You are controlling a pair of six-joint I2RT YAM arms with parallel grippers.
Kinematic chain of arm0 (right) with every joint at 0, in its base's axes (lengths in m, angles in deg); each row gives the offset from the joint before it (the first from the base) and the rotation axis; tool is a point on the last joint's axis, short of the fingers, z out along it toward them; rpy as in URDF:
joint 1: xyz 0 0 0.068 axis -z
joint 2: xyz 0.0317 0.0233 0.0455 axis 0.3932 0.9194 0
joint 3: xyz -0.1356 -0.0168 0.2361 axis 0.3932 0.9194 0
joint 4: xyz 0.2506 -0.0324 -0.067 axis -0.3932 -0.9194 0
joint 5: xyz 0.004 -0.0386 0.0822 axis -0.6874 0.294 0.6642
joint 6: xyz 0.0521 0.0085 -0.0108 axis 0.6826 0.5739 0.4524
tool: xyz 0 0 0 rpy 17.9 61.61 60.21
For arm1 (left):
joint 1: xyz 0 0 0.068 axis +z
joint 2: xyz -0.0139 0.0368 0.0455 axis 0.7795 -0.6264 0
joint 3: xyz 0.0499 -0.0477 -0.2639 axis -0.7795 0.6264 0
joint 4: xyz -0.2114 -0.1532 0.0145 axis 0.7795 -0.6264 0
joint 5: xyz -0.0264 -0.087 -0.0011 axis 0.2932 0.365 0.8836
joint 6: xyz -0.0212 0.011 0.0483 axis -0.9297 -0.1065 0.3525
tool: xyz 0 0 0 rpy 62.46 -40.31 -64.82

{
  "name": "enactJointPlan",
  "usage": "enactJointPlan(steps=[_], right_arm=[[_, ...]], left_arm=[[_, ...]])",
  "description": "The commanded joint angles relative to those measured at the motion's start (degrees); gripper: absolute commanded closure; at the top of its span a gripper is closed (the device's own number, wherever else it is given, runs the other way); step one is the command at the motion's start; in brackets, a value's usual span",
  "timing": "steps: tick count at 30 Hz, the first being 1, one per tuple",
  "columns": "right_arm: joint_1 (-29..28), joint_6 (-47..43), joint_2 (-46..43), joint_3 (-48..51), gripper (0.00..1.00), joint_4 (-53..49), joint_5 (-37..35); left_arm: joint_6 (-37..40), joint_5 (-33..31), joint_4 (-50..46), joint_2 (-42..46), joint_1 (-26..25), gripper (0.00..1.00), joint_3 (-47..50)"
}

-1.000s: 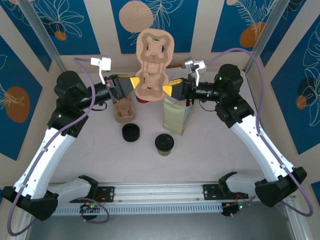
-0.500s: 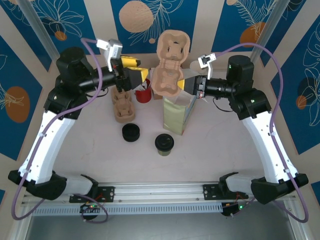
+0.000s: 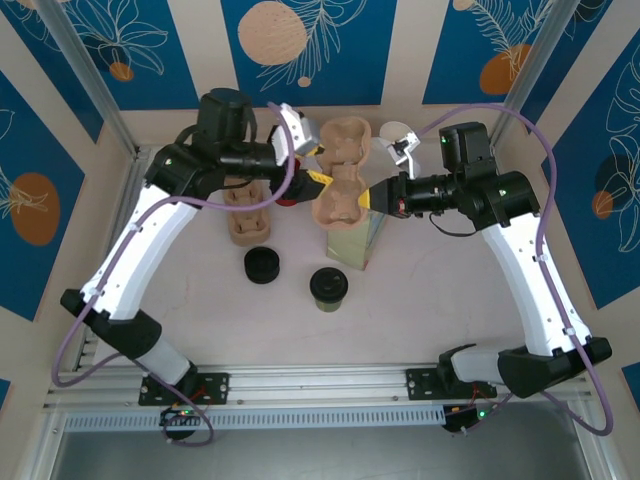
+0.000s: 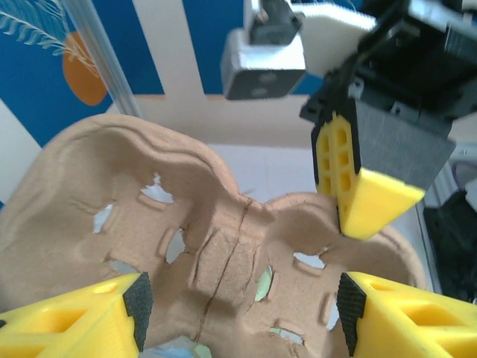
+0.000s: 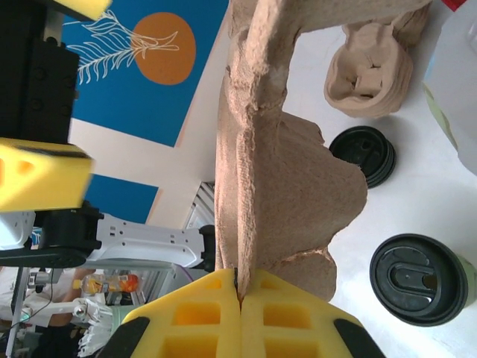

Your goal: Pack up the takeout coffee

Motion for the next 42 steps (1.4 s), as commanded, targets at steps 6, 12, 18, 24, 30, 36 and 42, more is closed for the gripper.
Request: enactJointPlan(steps=[6,12,18,24,30,36,42], right_arm=[[-2.1,-2.9,1.2,-1.9,1.00,-6.2,1.1],[-2.8,-3.6,1.4,-1.7,1.00,-7.1,0.5],[-2.8,-4.0,1.5,-1.4,1.00,-7.2,-0.2],[-2.8,-4.5,1.6,-0.5,1.00,-6.6,0.1],[-2.6,-4.6,1.4,-0.1,1.00,-6.3,-0.3],[-1.0,-3.9,0.3,0.5,0.84,-5.7,-1.3],[3.7,-2.2,-2.9,0.5,0.63,-4.5,-0.6]], left_arm=[[12.6,-7.2,-10.1,-5.8,-4.3,0.41,-7.1],[13.4,-9.3,-13.5,-9.4,-5.5,0.46,-10.1],[14.1,-11.0,-14.6,-10.4,-5.9,0.46,-10.1],[13.5,-11.8,-14.0,-11.0,-6.1,0.56,-10.1],[13.2,-12.0,-12.9,-11.2,-6.5,0.62,-10.1],[12.3,-12.7,-11.6,-11.7,-6.5,0.69,-10.8],[9.4,-11.9,-9.1,-11.8,-6.4,0.73,-11.4]])
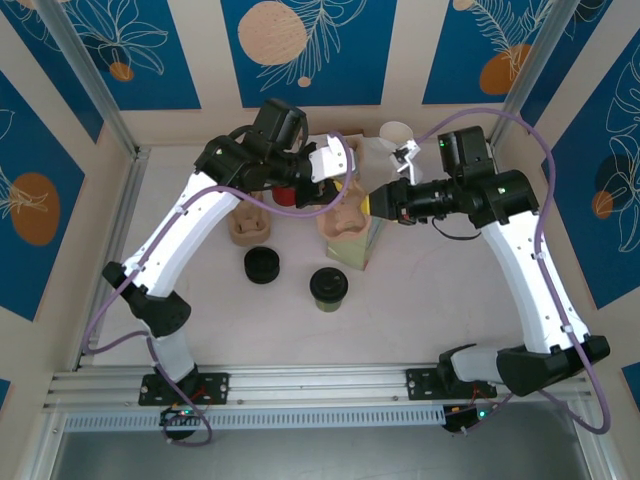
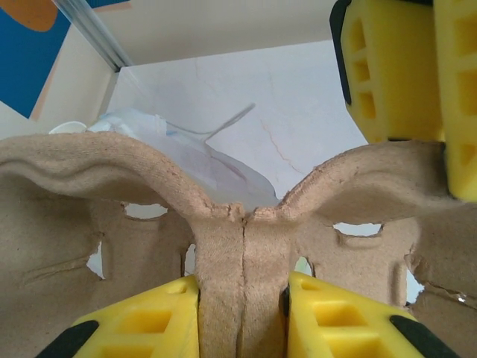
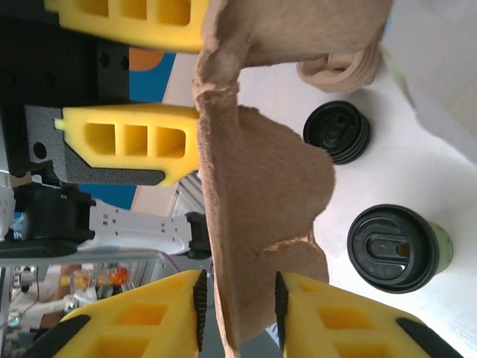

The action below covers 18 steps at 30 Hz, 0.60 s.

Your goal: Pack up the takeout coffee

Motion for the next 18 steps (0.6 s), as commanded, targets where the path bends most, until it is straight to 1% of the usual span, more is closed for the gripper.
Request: enactJointPlan(steps=[1,4,6,8,11,14,18], right_arm=[[2.7,0.4,-3.5,-0.2,0.60,0.0,0.5],[6.5,0.5,-5.5,-0.4,0.53,-0.2,-4.6],[8.9,1.4,-6.0,-0.4,0.51,-0.6,-11.5],[9.5,2.2,-5.5,-0.4,0.50,-0.8,-18.9],[9.6,3.1,-3.8,0.4,0.48,1.5,-26.0],[9.5,4.3,-1.0,0.9,0.46,4.2,-30.3],[9.5,6.5,3.9,0.8,0.40,7.5,-31.1]], left_arm=[[-1.7,0.3,2.4,-0.9,-0.4,0.73,-1.9],[-2.2,-0.3,3.7,-1.3,-0.3,0.72,-1.8],[-2.6,-0.4,5.0,-1.7,0.0,0.72,-2.0],[-3.6,-0.3,6.5,-2.3,0.4,0.72,-2.3],[-5.5,0.6,7.4,-4.2,1.0,0.72,-5.1],[-6.2,0.2,8.8,-5.9,1.6,0.72,-6.7],[-6.9,0.6,10.2,-7.9,2.4,0.72,-9.2]])
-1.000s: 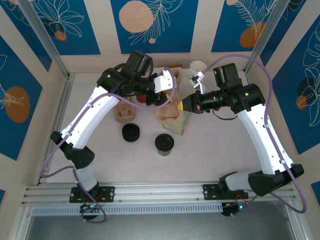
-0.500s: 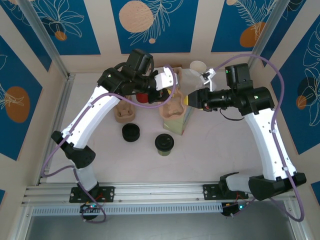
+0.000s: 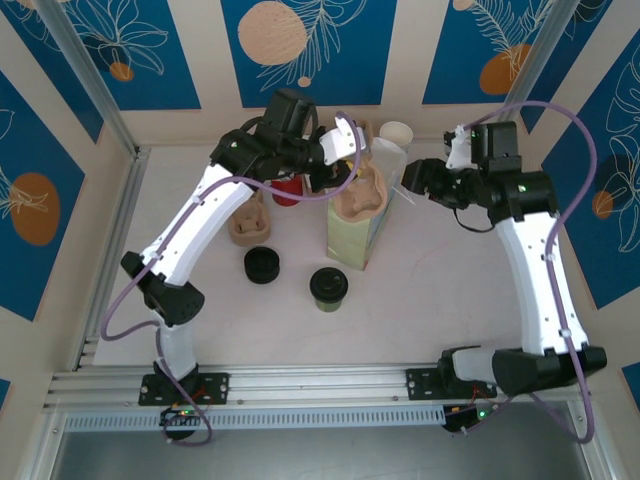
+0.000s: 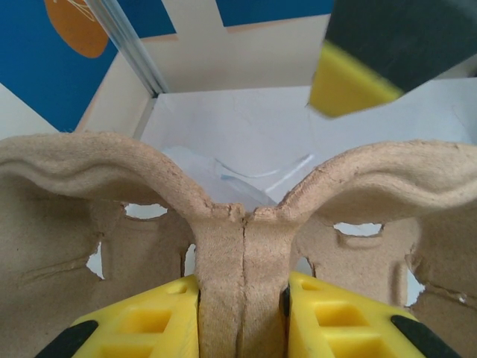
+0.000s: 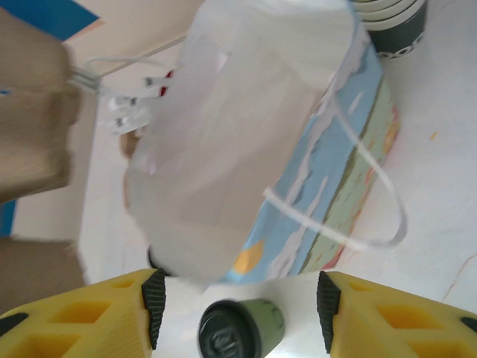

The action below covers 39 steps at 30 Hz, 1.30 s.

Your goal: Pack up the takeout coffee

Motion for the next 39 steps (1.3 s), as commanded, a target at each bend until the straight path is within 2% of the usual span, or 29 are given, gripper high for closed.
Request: enactJointPlan(steps=[1,13,16,20,24,32,39], right_arm=[[0.1,2.9,3.5,0.8,0.40,4.3,-4.0],[-1.1,3.4,16.5,-3.3,0.42,4.4,-1.7],[-1.1,3.3,17.7,-3.1,0.49,4.5,-0.4],[-1.2,1.8,17.9,-3.5,0.75,4.4,0.0],[-0.2,-1.3,18.3,-6.6,0.85,0.9,-0.5],[3.0,-6.2,18.1,-10.4,0.94,-6.0,3.0],[4.3,-7.3,16.7,-9.3,0.95,-10.5,5.1]], left_arm=[[-1.7,0.7,2.9,-1.5,1.1,0.72,-3.3],[-3.8,-0.3,5.7,-4.2,2.2,0.73,-6.7],[-4.0,-0.3,6.1,-4.5,2.2,0.73,-6.7],[-4.0,0.0,6.2,-5.3,2.2,0.73,-6.8],[-4.3,1.9,5.9,-6.2,2.2,0.73,-7.1],[-7.5,5.9,7.2,-9.2,1.6,0.73,-8.6],[-7.7,6.7,5.5,-10.5,0.3,0.73,-8.8]])
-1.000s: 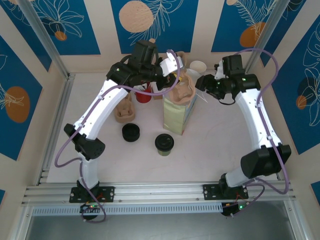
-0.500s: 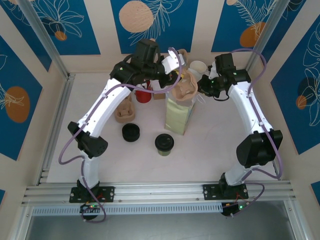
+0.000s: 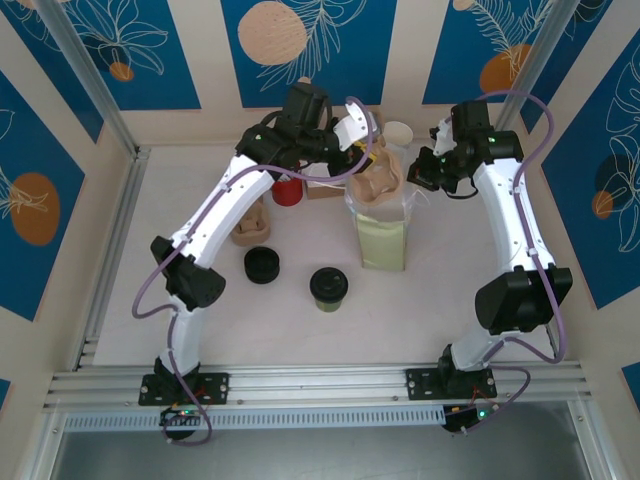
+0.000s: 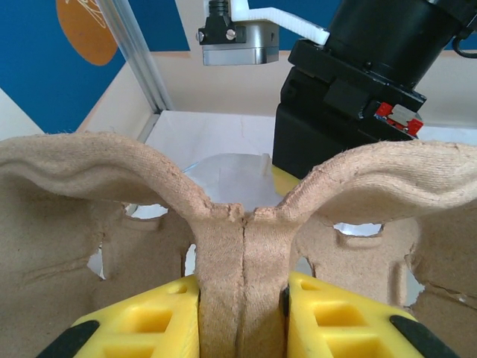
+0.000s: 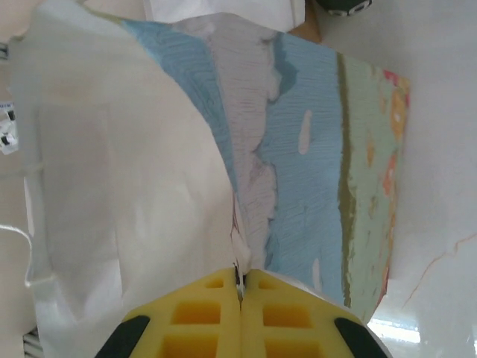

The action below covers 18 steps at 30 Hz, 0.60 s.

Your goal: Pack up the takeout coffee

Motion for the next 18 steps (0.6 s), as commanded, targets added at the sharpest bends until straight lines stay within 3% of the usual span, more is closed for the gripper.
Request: enactJointPlan(steps=[1,18], right_arm=[[0.5,-1.5,-1.6,-0.5,0.95,-4.4,3.2],[1.0,-2.2,-0.2,-1.1,0.90,-7.8,6.1]], left_arm=[[-0.7,3.1,-1.0,-0.7,-0.9,0.73,-2.0],[1.1,7.5,-9.4,-2.0,-3.3,0.73,-1.6]])
